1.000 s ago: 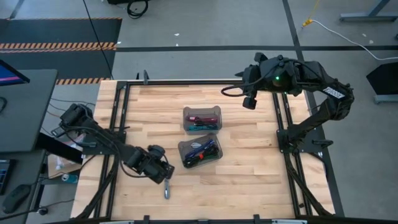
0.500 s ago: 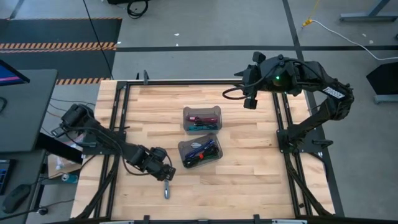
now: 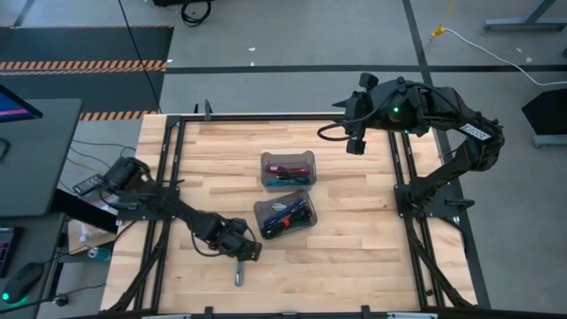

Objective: Pick and place USB-C Cables
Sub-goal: Put the gray charger cable into the bottom black transparent bin

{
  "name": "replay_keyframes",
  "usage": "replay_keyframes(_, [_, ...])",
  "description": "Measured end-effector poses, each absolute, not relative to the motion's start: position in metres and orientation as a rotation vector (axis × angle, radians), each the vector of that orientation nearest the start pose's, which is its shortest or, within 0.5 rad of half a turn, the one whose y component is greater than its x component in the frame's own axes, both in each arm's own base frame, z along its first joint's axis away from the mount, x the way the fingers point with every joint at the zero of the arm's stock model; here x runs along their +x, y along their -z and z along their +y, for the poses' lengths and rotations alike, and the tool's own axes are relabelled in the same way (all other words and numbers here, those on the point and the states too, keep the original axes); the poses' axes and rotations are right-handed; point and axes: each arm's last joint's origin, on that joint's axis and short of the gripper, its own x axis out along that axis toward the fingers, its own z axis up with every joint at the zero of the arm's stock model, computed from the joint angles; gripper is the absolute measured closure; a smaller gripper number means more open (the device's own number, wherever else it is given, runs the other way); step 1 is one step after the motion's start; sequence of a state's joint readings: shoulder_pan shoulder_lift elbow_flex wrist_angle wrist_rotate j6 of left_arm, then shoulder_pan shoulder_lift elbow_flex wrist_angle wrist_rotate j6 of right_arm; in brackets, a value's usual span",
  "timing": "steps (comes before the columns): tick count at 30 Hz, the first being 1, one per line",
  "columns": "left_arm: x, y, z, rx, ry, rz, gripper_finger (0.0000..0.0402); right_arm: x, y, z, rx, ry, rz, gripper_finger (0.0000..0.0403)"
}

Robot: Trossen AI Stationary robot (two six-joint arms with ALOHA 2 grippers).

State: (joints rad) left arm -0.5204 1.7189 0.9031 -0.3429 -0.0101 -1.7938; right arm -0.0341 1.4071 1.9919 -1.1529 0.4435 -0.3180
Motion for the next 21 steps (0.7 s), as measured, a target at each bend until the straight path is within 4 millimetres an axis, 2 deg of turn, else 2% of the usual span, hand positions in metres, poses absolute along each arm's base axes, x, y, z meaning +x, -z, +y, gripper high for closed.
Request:
replay_keyframes(7, [0.269,-0.135,-0.146,-1.279,-0.696,1.205,0.0173,0.227,-0.499,-0.02,-0.42,0.373,0.632,0.0244])
replay_keyframes(12, [0.267,-0.134,-0.142,-1.28,-0.735,1.22,0.0204,0.227,-0.499,-0.02,-0.42,0.373,0.632,0.0244])
replay_keyframes(17, [0.266,-0.133,-0.141,-1.257,-0.759,1.205,0.0255,0.227,-0.499,-0.02,-0.42,0.373,0.632,0.0244])
replay_keyframes(21, [0.264,-0.132,-0.14,-1.218,-0.764,1.214,0.0324,0.227,-0.499,-0.02,-0.42,0.373,0.632,0.0243])
